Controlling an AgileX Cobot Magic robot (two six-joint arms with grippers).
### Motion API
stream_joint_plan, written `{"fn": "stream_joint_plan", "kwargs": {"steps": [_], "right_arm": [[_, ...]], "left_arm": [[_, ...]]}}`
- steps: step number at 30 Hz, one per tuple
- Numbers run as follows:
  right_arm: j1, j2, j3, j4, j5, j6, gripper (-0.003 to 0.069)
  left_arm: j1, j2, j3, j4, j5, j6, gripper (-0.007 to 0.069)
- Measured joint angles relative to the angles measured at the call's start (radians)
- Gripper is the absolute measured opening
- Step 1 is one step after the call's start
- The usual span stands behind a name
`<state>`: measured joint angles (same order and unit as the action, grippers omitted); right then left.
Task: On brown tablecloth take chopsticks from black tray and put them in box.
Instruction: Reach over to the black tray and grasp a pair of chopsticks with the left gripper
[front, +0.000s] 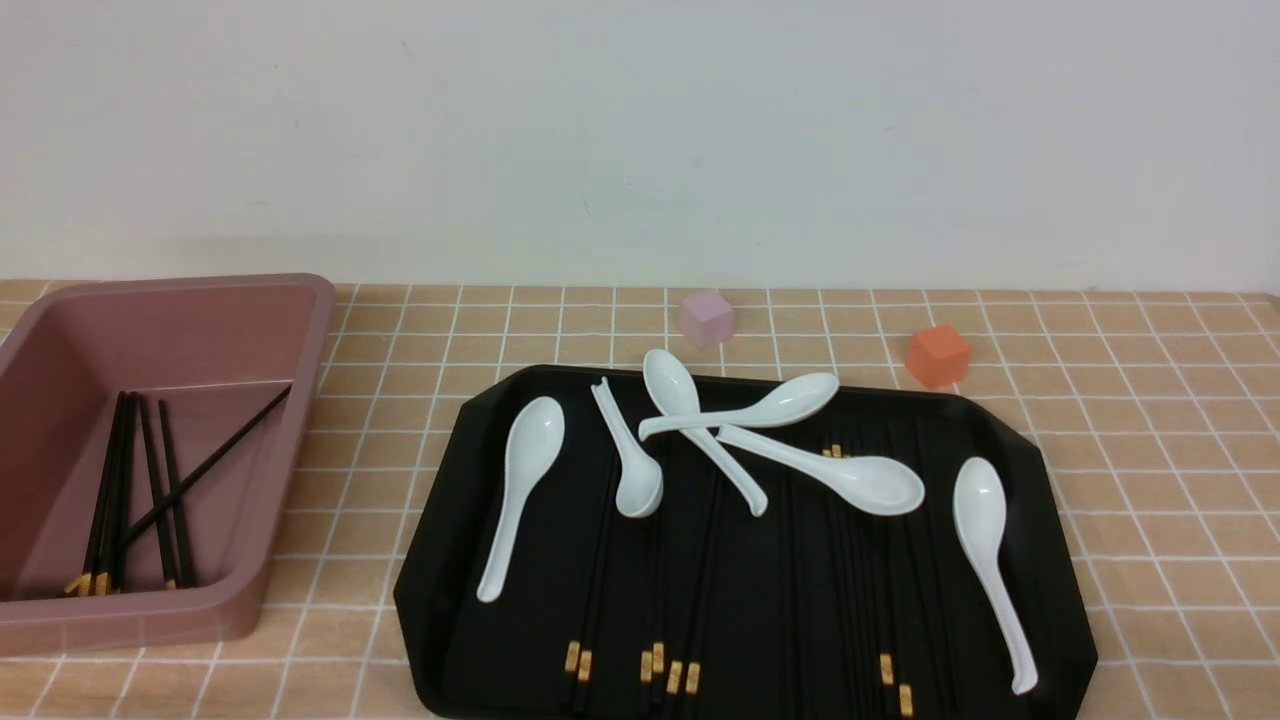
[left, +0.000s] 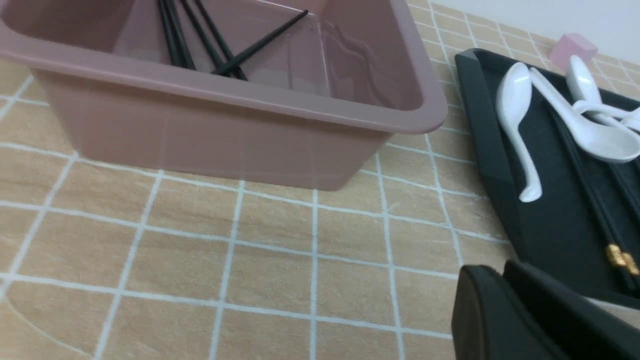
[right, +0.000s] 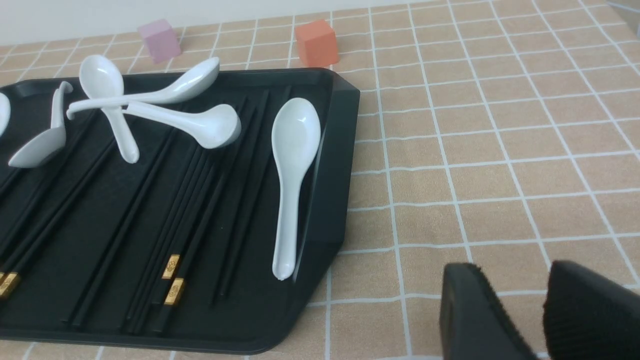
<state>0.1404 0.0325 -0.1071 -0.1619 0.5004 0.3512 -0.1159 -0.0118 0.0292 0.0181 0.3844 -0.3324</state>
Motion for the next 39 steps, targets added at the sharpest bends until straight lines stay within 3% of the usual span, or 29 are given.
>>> {"fn": "stream_joint_plan", "kwargs": {"steps": [21,25,29,32,39], "right_arm": [[0.000,0.000,0.000,0.000,0.000,0.000,0.0240],[0.000,0.000,0.000,0.000,0.000,0.000,0.0240],[0.000,0.000,0.000,0.000,0.000,0.000,0.0240],[0.000,0.000,0.000,0.000,0.000,0.000,0.0240],[0.000,0.000,0.000,0.000,0.000,0.000,0.0240]], "left_arm": [[0.000,0.000,0.001,-0.003,-0.011,-0.028,0.0075],[0.000,0.000,0.001,-0.222,-0.104,-0.194,0.0075],[0.000,0.000,0.001,-0.629,-0.215,-0.472,0.0078],[0.000,0.000,0.001,-0.817,-0.255,-0.556,0.0079],[0.000,0.000,0.001,-0.903,-0.331,-0.509,0.0081]]}}
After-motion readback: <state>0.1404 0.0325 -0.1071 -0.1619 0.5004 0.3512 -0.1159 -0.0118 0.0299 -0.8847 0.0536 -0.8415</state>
